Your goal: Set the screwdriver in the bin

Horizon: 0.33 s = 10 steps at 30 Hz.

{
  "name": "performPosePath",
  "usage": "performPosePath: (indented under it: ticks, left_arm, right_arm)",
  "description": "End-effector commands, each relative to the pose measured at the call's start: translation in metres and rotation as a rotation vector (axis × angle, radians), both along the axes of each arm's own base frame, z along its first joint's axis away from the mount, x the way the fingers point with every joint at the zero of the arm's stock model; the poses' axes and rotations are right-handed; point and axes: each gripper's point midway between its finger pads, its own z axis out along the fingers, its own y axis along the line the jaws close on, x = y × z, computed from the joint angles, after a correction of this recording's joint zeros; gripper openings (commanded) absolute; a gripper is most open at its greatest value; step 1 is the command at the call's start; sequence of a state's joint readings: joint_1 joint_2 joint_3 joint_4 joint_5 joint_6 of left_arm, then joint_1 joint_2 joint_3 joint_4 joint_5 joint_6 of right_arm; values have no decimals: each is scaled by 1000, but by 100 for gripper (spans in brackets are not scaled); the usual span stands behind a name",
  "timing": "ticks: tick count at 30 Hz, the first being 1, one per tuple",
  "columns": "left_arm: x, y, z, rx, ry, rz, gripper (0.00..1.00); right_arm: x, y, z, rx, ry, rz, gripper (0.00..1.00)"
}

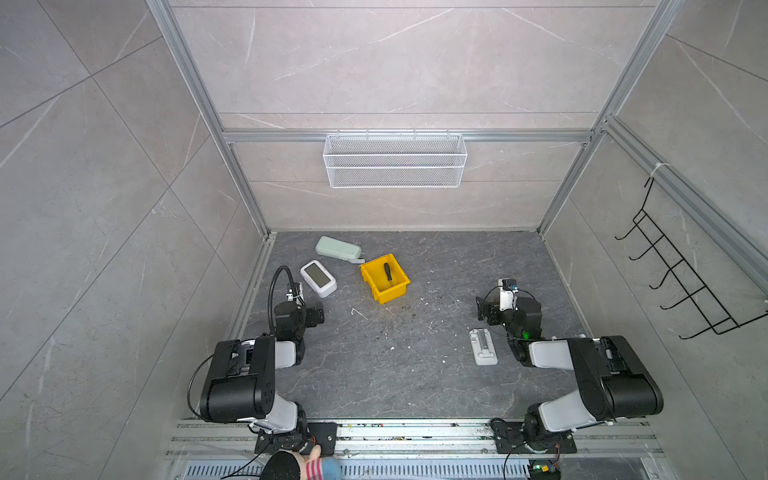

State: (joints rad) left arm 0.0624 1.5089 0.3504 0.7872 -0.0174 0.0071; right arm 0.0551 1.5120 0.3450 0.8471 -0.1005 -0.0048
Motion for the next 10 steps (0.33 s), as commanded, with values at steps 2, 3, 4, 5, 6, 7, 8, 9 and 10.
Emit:
performPosePath:
  ticks: [2, 3, 4, 5, 6, 7, 8, 9, 10]
  left_arm:
    - [10, 2, 19, -8, -67, 9, 100]
    - [10, 2, 19, -8, -67, 8, 100]
    - [10, 2, 19, -8, -67, 9, 100]
    - [10, 2, 19, -8, -67, 9, 100]
    - [10, 2, 19, -8, -67, 8, 100]
    - [10, 2, 19, -8, -67, 10, 100]
    - [10, 2, 19, -8, -67, 9, 100]
    - [10, 2, 19, -9, -67, 9, 100]
    - [10, 2, 19, -8, -68, 9, 100]
  right_arm:
    - [7, 0, 10, -17, -33, -1, 99]
    - [7, -1, 10, -16, -33, -2, 99]
    - [8, 0, 10, -15, -33, -2, 99]
    - [8, 0, 10, -17, -34, -1, 99]
    - [8, -1, 10, -17, -32, -2, 99]
    - [8, 0, 10, -15, -33, -1, 99]
    - [8, 0, 10, -16, -34, -1, 99]
    - [7, -1, 9, -16, -32, -3, 99]
    - [8, 0, 10, -17, -35, -1, 99]
